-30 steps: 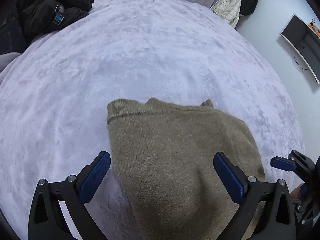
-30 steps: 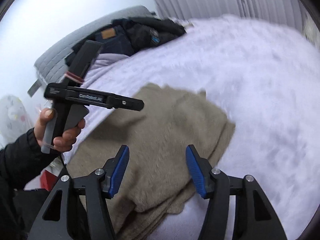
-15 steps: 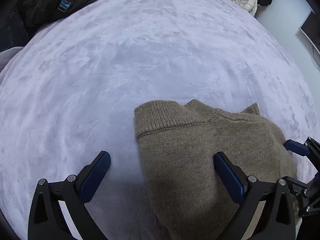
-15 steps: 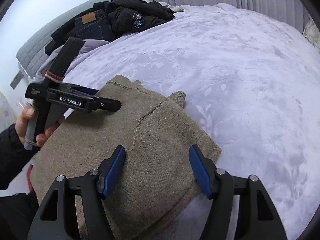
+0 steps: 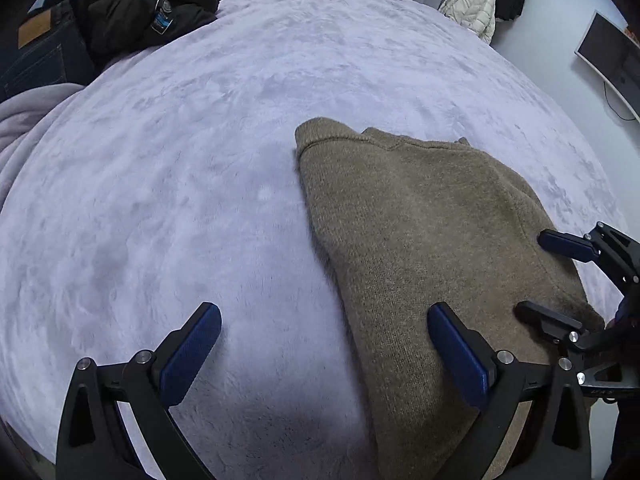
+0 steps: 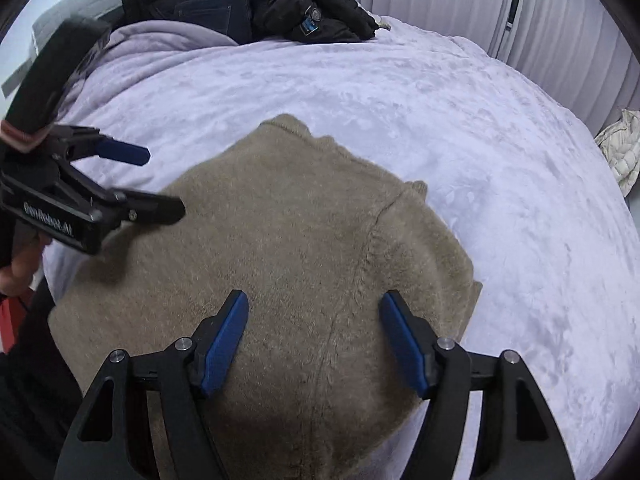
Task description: Fold small clothes
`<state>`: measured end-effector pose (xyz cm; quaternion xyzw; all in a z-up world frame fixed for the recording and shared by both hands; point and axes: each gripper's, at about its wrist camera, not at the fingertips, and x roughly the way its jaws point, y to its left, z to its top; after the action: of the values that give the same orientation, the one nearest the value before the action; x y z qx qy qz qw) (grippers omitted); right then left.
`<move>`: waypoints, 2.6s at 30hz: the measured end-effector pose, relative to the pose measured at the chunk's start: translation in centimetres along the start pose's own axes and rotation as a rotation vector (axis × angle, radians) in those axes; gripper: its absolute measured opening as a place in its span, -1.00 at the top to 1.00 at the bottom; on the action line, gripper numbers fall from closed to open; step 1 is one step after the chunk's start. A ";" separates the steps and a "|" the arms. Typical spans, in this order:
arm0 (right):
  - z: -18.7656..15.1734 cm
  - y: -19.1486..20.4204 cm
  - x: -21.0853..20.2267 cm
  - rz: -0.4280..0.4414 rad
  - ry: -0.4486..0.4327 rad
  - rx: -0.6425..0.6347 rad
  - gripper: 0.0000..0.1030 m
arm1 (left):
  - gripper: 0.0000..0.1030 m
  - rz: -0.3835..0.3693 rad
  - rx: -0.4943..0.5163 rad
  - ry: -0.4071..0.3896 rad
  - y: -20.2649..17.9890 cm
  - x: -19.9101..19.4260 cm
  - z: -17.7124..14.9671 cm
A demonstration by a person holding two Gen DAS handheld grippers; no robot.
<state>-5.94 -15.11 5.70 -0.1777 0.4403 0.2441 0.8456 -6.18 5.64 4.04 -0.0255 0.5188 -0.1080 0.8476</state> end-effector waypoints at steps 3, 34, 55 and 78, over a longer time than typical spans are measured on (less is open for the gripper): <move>-1.3 -0.3 -1.5 -0.003 -0.005 0.037 -0.41 | -1.00 -0.010 -0.020 -0.002 -0.6 -1.3 -0.5; -4.6 7.9 -2.8 -0.047 -0.051 -0.032 -0.48 | -1.00 0.153 0.009 -0.044 -1.1 -3.4 -3.7; -4.8 5.2 -8.7 -0.042 -0.160 -0.011 -0.51 | -1.00 0.235 0.062 -0.042 -1.4 -4.9 -5.3; 0.9 -5.7 -0.4 0.033 -0.075 0.247 -0.51 | -1.00 0.076 -0.033 0.011 -2.0 0.2 5.2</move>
<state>-2.33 -19.45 7.04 -0.0556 0.4381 0.2083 0.8727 -1.80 3.30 6.62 -0.0193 0.5260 -0.0671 0.8476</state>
